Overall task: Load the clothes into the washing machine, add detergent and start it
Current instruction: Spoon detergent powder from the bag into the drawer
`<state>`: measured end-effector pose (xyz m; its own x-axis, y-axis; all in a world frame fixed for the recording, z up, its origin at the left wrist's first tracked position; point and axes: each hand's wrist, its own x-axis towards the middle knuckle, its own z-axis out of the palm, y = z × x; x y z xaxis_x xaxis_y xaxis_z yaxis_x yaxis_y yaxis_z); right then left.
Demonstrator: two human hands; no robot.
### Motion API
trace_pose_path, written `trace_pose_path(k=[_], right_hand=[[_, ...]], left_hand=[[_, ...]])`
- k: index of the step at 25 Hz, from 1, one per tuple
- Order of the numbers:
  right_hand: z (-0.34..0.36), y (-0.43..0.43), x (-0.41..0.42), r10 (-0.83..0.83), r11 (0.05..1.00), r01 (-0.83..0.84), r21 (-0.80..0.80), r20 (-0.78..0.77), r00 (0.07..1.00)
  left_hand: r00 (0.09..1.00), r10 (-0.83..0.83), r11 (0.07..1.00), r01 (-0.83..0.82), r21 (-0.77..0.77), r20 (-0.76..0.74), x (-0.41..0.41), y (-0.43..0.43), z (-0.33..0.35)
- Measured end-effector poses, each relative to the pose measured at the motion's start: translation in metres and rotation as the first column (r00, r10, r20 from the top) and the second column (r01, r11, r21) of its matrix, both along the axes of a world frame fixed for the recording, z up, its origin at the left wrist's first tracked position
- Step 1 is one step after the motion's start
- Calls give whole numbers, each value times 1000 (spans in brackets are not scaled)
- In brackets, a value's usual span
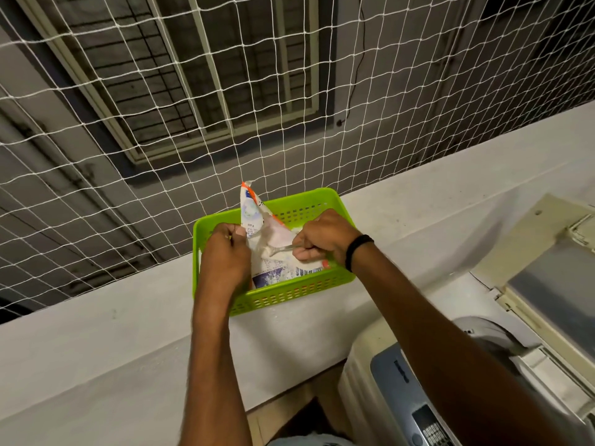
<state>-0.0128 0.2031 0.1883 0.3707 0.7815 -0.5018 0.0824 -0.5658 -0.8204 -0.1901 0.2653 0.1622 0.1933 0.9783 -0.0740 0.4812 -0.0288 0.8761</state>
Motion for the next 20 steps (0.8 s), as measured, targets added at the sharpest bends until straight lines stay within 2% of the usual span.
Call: trace_pose_path(k=[3, 11, 15, 19, 20], right_hand=[[9, -10, -4, -42, 998, 45, 51, -74, 996], [16, -40, 5, -291, 916, 312, 251, -116, 950], [19, -54, 15, -336, 898, 340, 279, -63, 940], [17, -56, 20, -313, 931, 277, 236, 129, 941], [19, -58, 19, -323, 923, 292, 250, 93, 942]], left_hand=[[1000, 23, 1000, -23, 13, 5, 3, -11, 19], [992, 104, 993, -99, 63, -77, 9, -20, 30], [989, 122, 989, -114, 97, -81, 12, -23, 34], [993, 116, 984, -113, 140, -12, 16, -26, 39], [994, 109, 981, -110, 160, 16, 18, -28, 40]])
